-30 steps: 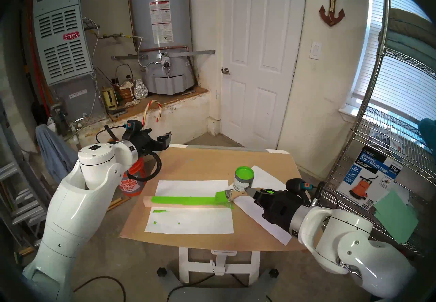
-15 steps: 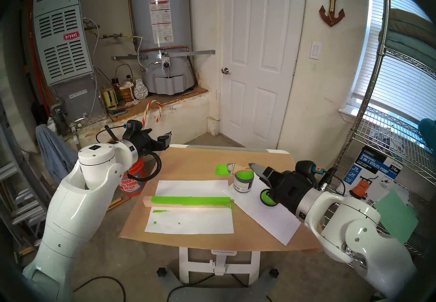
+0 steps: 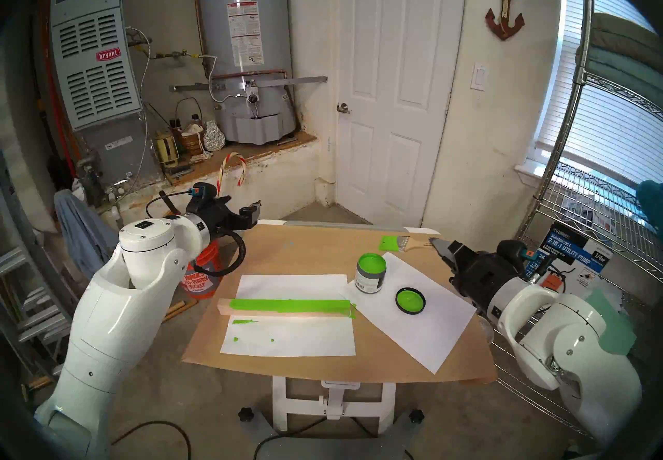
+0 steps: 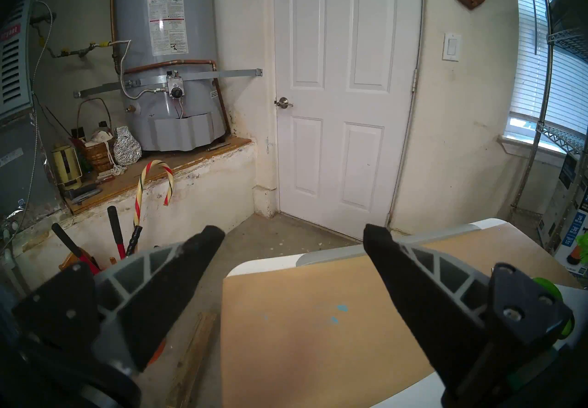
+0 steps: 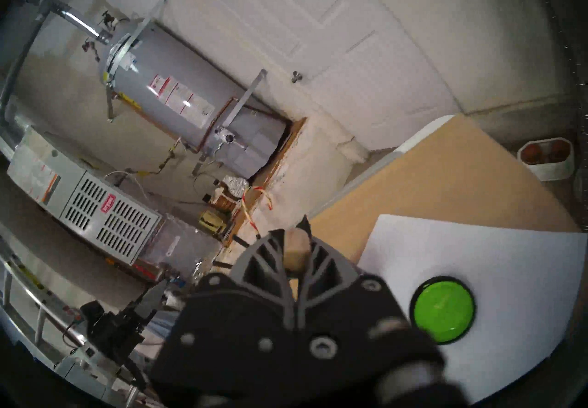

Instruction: Pick up brush, dip the brush into paint, and paint the wood

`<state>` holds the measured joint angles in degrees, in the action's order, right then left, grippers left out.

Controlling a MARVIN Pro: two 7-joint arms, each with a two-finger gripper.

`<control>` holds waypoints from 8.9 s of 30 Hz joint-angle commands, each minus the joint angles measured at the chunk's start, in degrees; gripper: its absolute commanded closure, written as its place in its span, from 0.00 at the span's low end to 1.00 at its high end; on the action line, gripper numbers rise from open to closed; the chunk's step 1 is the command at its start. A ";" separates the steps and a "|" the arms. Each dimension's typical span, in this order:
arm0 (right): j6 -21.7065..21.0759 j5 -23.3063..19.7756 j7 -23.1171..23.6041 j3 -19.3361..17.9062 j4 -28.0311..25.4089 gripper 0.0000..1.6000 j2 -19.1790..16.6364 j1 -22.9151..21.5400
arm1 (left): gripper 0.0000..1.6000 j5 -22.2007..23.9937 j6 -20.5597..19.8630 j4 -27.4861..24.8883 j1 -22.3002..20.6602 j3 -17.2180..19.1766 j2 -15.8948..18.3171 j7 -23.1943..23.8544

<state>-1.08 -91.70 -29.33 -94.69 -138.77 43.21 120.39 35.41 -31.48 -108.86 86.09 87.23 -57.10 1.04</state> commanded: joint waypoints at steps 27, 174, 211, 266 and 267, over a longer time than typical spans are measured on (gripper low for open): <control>-9.91 -1.28 15.85 -17.93 2.06 1.00 11.48 24.13 | 0.00 0.10 0.13 -0.99 -0.55 0.53 0.09 -0.04; -7.24 3.76 -1.34 0.58 11.03 0.00 5.75 3.83 | 0.00 0.11 0.10 -1.03 -0.53 0.55 0.09 -0.07; -6.79 4.18 -0.40 -5.24 12.23 0.00 5.31 8.66 | 0.00 0.11 0.10 -1.02 -0.53 0.55 0.09 -0.06; 9.66 60.18 13.54 13.43 12.46 0.00 1.23 -14.59 | 0.00 0.05 0.20 -0.83 -0.62 0.43 0.10 0.00; 9.26 59.45 13.98 13.45 12.37 0.00 1.67 -14.95 | 0.00 0.05 0.20 -0.83 -0.62 0.44 0.10 0.00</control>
<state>10.60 -33.03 -18.76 -79.12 -125.65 44.29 111.15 35.41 -31.47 -108.85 86.08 87.23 -57.10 1.03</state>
